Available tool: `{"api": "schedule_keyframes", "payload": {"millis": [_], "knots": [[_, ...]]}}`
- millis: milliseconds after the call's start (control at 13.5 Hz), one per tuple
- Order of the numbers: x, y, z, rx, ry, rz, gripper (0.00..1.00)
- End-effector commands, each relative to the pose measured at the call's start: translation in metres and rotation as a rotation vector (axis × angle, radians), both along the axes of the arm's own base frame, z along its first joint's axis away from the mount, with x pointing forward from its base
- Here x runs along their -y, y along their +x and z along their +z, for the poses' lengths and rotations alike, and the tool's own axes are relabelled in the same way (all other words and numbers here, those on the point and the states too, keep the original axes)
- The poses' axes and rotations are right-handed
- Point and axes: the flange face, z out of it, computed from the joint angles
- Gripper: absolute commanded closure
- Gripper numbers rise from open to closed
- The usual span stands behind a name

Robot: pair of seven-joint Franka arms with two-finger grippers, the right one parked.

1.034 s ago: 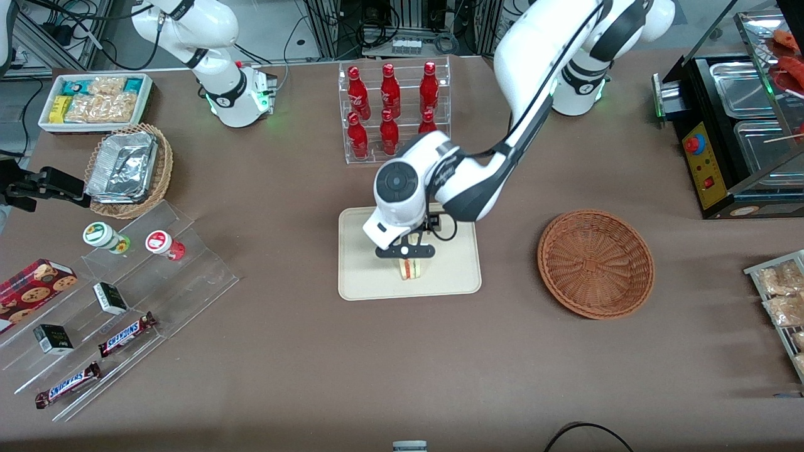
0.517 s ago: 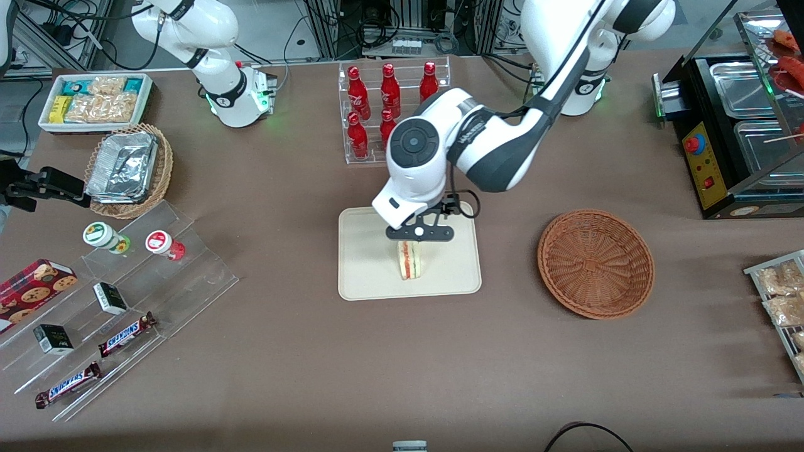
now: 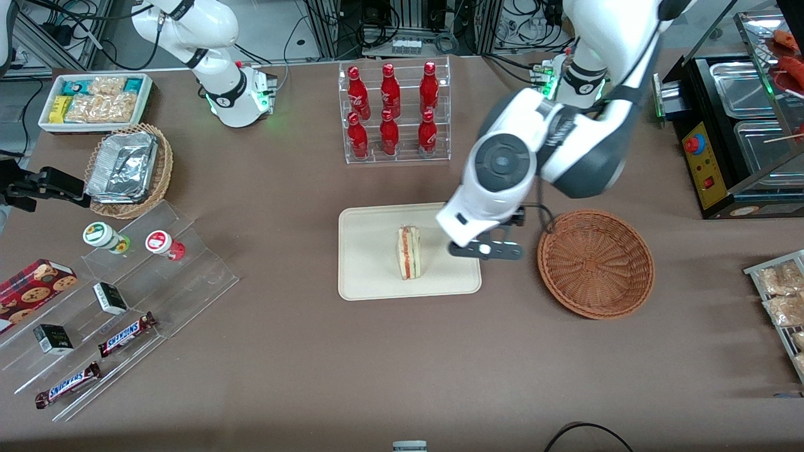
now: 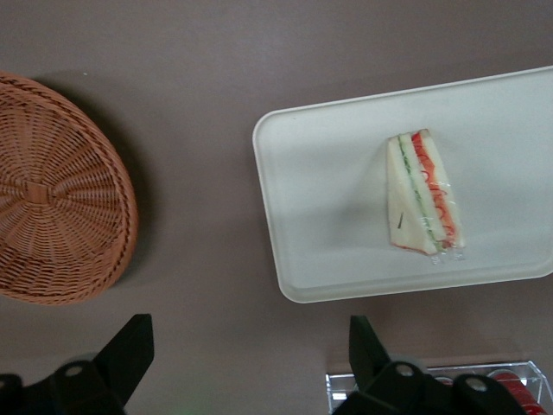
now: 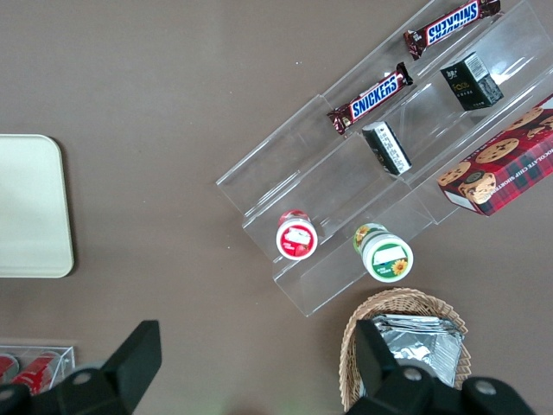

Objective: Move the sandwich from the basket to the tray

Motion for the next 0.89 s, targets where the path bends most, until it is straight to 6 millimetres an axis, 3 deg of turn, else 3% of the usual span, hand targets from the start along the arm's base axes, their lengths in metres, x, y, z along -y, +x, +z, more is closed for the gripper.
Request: {"api": "schedule_keyframes", "payload": {"millis": [0, 221, 517, 812], "knots": [[-0.041, -0.007, 0.014, -0.019, -0.012, -0.062, 0.00], [-0.072, -0.009, 0.019, -0.009, -0.020, -0.084, 0.00], [-0.138, -0.014, 0.037, -0.002, -0.028, -0.096, 0.00], [-0.156, -0.040, 0.046, -0.009, -0.015, -0.114, 0.00]]}}
